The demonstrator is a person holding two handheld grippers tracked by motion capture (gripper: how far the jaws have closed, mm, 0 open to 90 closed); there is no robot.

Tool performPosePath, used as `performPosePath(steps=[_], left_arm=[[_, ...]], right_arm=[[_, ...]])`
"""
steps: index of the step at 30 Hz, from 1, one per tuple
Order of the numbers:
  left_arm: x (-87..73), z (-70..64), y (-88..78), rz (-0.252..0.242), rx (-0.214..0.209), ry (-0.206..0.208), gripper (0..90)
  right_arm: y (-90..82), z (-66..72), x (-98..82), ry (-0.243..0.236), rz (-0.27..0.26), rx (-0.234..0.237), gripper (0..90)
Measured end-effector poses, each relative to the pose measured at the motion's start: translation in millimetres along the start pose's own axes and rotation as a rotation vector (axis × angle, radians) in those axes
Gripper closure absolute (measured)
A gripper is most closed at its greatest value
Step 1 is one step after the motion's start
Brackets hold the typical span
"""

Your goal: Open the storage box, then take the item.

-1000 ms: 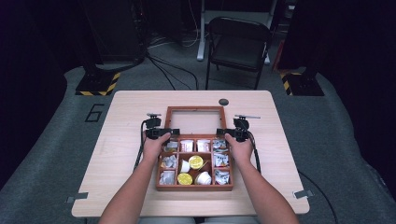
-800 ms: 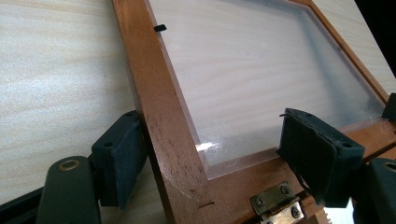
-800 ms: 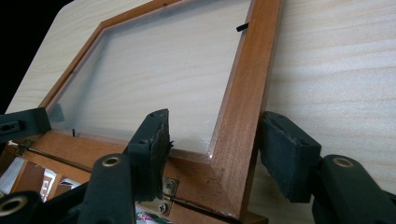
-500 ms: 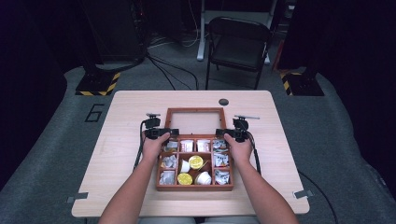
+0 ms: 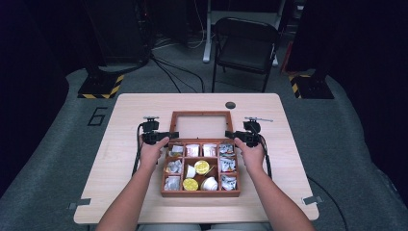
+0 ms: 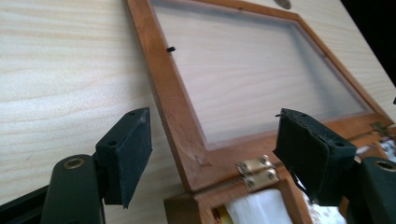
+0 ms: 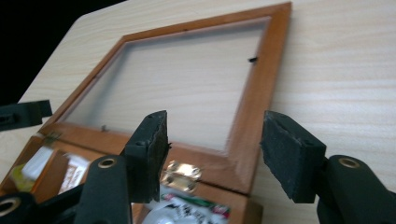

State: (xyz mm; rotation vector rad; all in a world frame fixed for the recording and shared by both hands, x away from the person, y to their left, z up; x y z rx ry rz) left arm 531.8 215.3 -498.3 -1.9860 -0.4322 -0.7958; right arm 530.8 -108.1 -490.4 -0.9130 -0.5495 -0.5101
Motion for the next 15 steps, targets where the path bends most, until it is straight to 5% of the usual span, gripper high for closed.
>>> performPosePath(steps=[10,15], left_arm=[[-5.7,-12.1,-41.2,-0.073,-0.021,0.058,29.7],[-13.2,-12.6,-51.9,-0.071,-0.025,0.077,29.7]], right_arm=[[-27.4,34.9,-21.3,-0.184,-0.001,0.062,40.7],[-34.5,50.1,-34.6,-0.28,0.018,0.076,40.0]])
Point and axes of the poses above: each handheld gripper's, and its own axes: y roughly forward along the jaws, x roughly out of its top, z roughly to its left, the point moved 4 cm from there along y, roughly forward along the jaws, and after that the axes turned 6 degrees about y, right-handed, at the moved point
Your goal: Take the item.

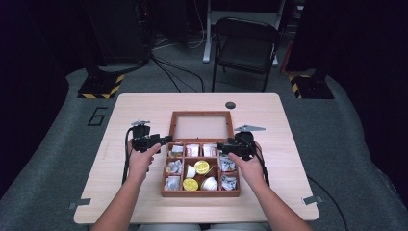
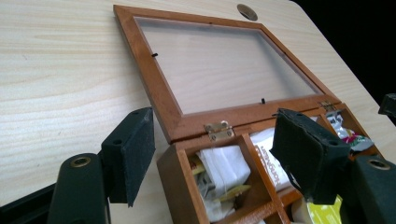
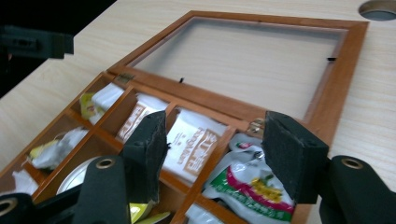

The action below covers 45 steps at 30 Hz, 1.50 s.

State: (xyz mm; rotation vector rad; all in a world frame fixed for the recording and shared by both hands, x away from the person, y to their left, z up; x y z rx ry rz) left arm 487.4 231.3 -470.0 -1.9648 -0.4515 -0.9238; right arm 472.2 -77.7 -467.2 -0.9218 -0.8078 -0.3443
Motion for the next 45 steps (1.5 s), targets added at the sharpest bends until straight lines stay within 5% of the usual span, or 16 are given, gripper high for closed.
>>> performPosePath(steps=[6,10,22,30,38,45], left_arm=[[-4.2,2.5,-6.1,0.001,0.005,0.002,29.7],[-7.7,2.8,-6.9,0.011,-0.013,-0.014,29.7],[-8.7,-3.3,-9.6,0.016,-0.007,0.038,29.7],[-10.9,-3.5,-11.8,0.014,-0.007,0.034,29.3],[-12.2,-1.6,-15.7,0.009,-0.002,0.023,29.4],[-12.5,-1.0,-17.9,0.001,0.003,0.019,29.4]], right_arm=[[3.2,10.1,-10.5,-0.069,0.028,-0.008,39.8],[5.8,15.7,-18.0,-0.08,0.047,0.012,39.8],[14.4,34.5,-33.2,-0.133,0.093,0.041,40.8],[22.7,51.2,-44.9,-0.173,0.147,0.069,42.2],[31.9,50.7,-51.3,-0.146,0.206,0.079,39.3],[37.9,55.6,-55.7,-0.181,0.244,0.081,37.2]])
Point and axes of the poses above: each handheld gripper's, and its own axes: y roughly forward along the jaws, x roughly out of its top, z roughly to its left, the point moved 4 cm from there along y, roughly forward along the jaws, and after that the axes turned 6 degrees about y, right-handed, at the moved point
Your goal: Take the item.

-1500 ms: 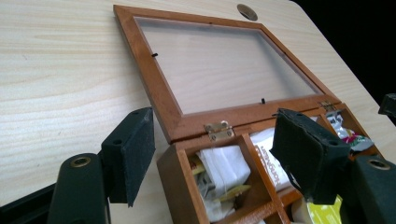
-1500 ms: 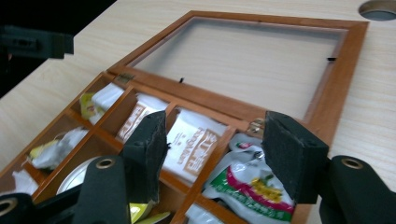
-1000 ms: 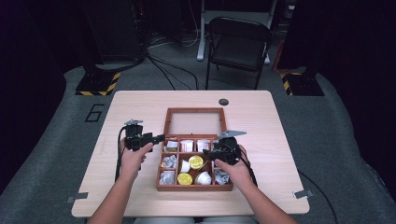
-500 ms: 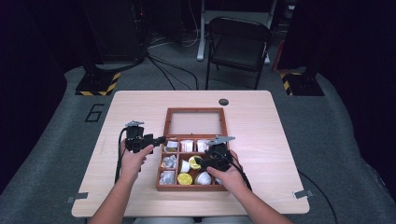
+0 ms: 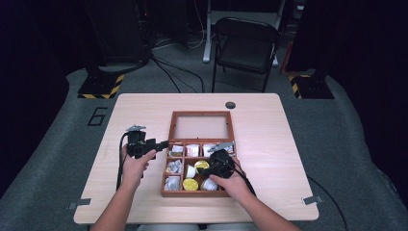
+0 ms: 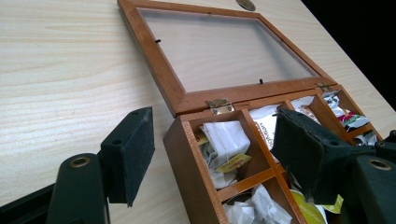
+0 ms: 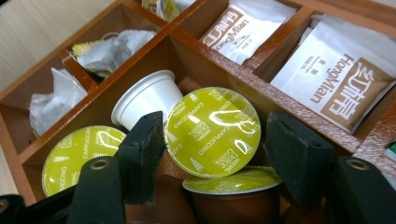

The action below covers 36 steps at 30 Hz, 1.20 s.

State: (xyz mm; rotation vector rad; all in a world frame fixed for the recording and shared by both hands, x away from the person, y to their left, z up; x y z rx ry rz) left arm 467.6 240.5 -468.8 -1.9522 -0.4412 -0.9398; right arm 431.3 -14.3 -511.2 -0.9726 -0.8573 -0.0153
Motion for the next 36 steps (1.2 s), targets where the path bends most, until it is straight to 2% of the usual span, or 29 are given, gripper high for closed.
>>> performPosePath(steps=[2,3,4,5,8,19,27,31,33,36], left_arm=[[-0.2,0.2,-0.3,-0.003,0.001,-0.001,29.4],[-0.4,0.4,-0.5,-0.004,0.001,-0.001,29.4],[-0.5,0.8,-0.7,-0.005,0.002,-0.001,29.4],[-0.8,1.0,-1.0,-0.006,0.003,-0.005,29.4],[-1.2,2.1,-1.9,-0.005,0.005,-0.003,29.4],[-3.6,3.1,-4.5,-0.006,0.013,-0.01,29.4],[-4.0,5.3,-7.4,-0.014,0.017,-0.015,29.5],[-3.7,6.1,-7.8,-0.015,0.015,-0.019,29.5],[-3.5,6.4,-7.6,-0.015,0.014,-0.02,29.6],[-3.2,6.2,-7.7,-0.014,0.012,-0.025,29.5]], right_arm=[[0.4,0.7,0.2,0.002,0.003,0.006,37.2],[0.2,1.6,0.0,0.019,0.015,0.006,37.2],[1.6,0.2,0.5,0.004,0.011,0.009,37.1],[1.4,0.4,0.3,0.012,0.027,0.012,37.0],[3.8,0.8,1.3,0.016,0.031,0.015,36.6],[12.5,4.4,3.4,-0.044,0.086,-0.013,36.4],[14.1,4.9,3.8,-0.055,0.091,-0.011,37.2],[14.3,7.6,4.2,-0.091,0.077,-0.019,37.2],[14.3,9.7,3.6,-0.105,0.087,-0.021,37.2],[13.1,12.7,2.9,-0.114,0.083,-0.028,37.2]])
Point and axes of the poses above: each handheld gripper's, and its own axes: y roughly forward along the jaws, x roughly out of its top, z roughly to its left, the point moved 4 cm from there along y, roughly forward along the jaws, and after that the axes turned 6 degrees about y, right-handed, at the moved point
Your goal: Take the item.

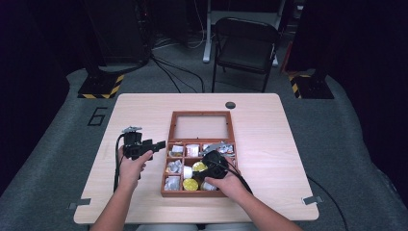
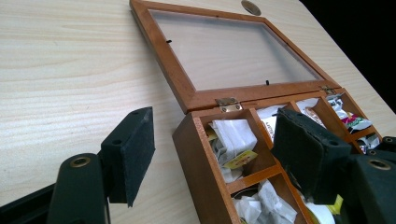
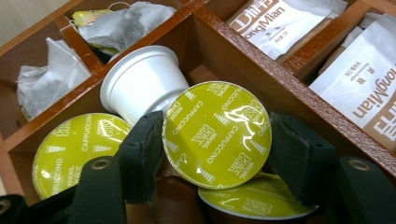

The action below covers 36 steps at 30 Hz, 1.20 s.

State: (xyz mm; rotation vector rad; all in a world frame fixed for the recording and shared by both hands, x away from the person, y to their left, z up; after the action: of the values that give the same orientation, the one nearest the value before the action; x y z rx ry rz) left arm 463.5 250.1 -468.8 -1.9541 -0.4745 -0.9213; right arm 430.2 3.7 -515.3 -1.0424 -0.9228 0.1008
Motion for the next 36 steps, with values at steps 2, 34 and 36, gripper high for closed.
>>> performPosePath(steps=[2,34,36], left_arm=[[0.3,0.4,0.6,-0.002,0.001,0.004,29.6],[5.0,3.4,13.6,0.007,-0.01,0.001,29.6],[4.7,3.1,15.0,0.013,-0.01,-0.006,29.6]], right_arm=[[-1.5,0.4,-0.1,-0.015,-0.005,-0.002,37.1],[-76.2,-53.1,11.1,0.132,-0.181,-0.081,37.1],[-81.3,-64.2,9.2,0.149,-0.191,-0.094,37.1]])
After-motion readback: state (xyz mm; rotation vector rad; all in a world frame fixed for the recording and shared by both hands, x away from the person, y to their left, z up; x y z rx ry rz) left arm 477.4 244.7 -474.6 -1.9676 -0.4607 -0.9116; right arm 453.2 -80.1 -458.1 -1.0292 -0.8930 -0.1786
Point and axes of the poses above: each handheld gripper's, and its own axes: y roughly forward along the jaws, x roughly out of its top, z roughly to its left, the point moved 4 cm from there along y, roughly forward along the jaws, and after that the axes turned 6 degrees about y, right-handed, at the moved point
